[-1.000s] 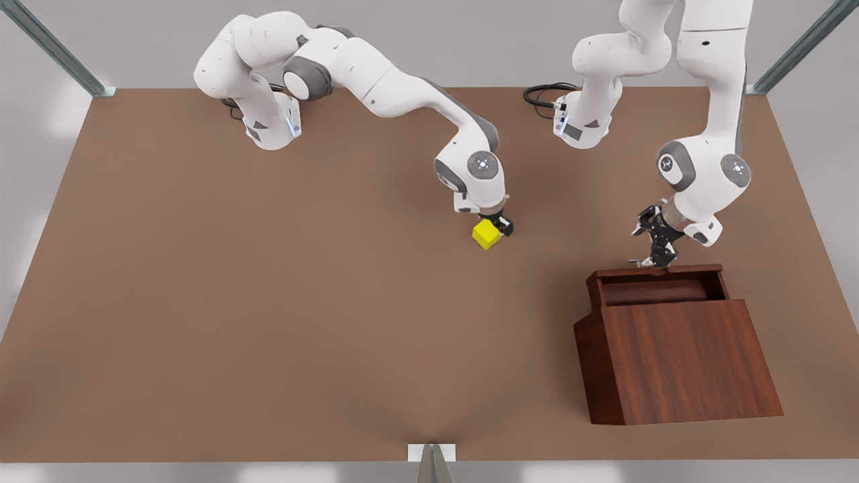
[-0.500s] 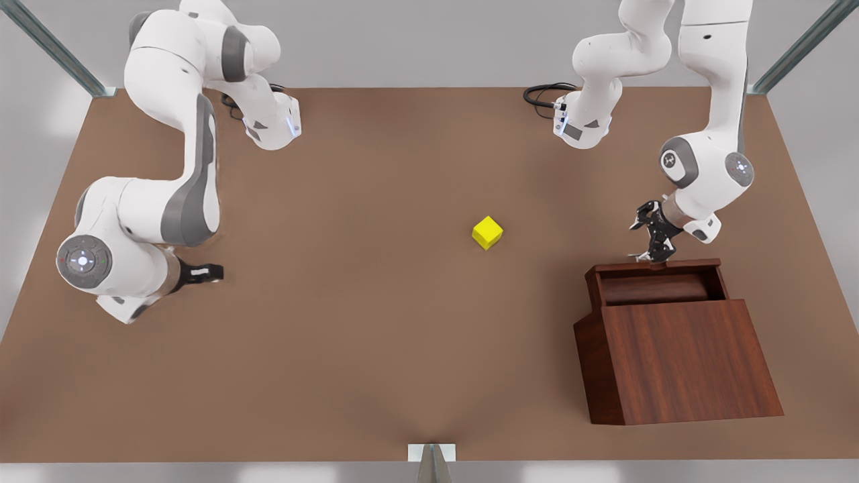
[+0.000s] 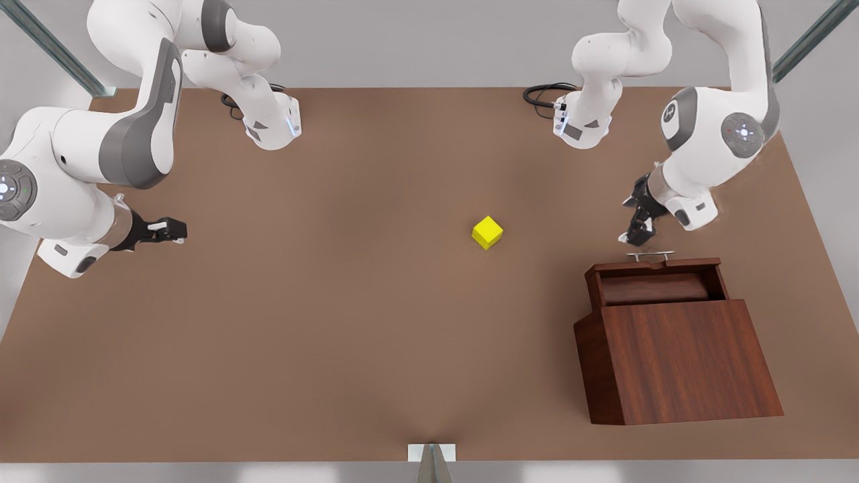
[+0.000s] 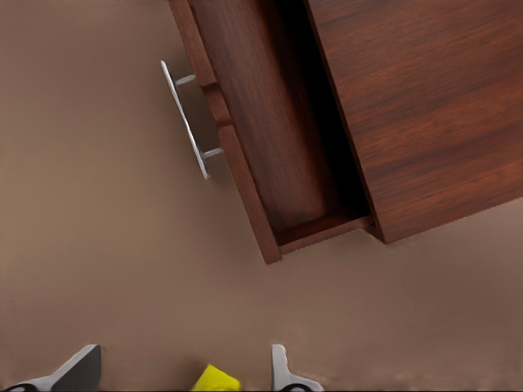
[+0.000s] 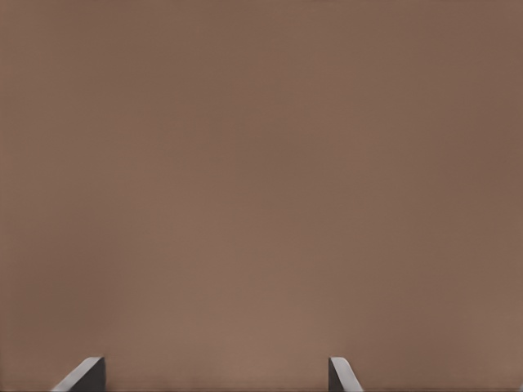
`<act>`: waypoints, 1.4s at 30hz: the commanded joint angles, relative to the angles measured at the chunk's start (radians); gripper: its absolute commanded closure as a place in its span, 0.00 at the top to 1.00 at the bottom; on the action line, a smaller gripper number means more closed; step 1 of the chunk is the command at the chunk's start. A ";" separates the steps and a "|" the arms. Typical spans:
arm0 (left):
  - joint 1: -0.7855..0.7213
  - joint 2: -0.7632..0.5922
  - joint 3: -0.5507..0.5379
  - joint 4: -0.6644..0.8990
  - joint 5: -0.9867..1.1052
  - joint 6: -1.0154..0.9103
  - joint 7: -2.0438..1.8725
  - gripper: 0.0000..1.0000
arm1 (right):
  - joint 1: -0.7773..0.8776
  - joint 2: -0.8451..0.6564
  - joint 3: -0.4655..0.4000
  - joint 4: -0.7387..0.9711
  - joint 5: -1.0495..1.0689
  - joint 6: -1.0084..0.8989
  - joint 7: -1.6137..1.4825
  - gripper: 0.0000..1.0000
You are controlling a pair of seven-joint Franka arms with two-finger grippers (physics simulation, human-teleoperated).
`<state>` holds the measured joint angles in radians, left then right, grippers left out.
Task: Open the drawer with left arm, place the square in the middle with right arm, and place the square in the drawer with left arm
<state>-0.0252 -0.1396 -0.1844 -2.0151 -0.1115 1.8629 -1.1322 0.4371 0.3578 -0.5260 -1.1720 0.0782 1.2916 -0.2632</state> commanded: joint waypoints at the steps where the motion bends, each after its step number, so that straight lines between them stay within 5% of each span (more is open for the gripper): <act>1: 0.021 0.000 -0.009 0.019 0.095 -0.016 0.112 1.00 | 0.000 0.000 0.000 0.000 0.000 0.000 -0.001 1.00; 3: 0.019 0.008 -0.009 0.105 0.093 -0.140 0.593 1.00 | -0.001 -0.007 -0.002 -0.002 0.000 0.000 -0.002 1.00; 7: 0.019 0.124 -0.067 0.275 0.104 -0.264 0.597 1.00 | -0.003 -0.020 0.000 -0.005 -0.025 0.000 0.002 1.00; 11: -0.291 0.477 -0.072 0.633 0.101 -0.245 0.499 1.00 | -0.001 -0.016 0.000 -0.006 -0.025 0.000 0.012 1.00; 14: -0.427 0.598 -0.069 0.760 0.099 -0.157 0.727 1.00 | 0.000 -0.014 0.000 -0.012 -0.025 -0.002 0.012 1.00; 20: -0.486 0.551 -0.059 0.503 0.124 0.038 1.045 1.00 | 0.003 -0.008 -0.002 -0.014 -0.025 -0.008 0.013 1.00; 25: -0.480 0.578 -0.063 0.487 0.124 0.050 1.003 1.00 | 0.008 -0.003 0.000 -0.020 -0.025 -0.014 0.016 1.00; 27: -0.467 0.465 -0.059 0.219 0.119 0.197 1.017 1.00 | 0.009 0.001 -0.002 -0.020 -0.025 -0.014 0.016 1.00; 33: -0.472 0.411 -0.059 -0.005 0.116 0.341 1.062 1.00 | 0.011 0.003 0.000 -0.021 -0.025 -0.014 0.018 1.00; 42: -0.457 0.436 -0.058 -0.062 0.124 0.421 1.062 1.00 | 0.011 0.010 0.000 -0.025 -0.025 -0.012 0.018 1.00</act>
<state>-0.4727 0.3054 -0.2418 -2.0779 0.0099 2.2854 -0.0714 0.4489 0.3683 -0.5269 -1.1965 0.0537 1.2793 -0.2454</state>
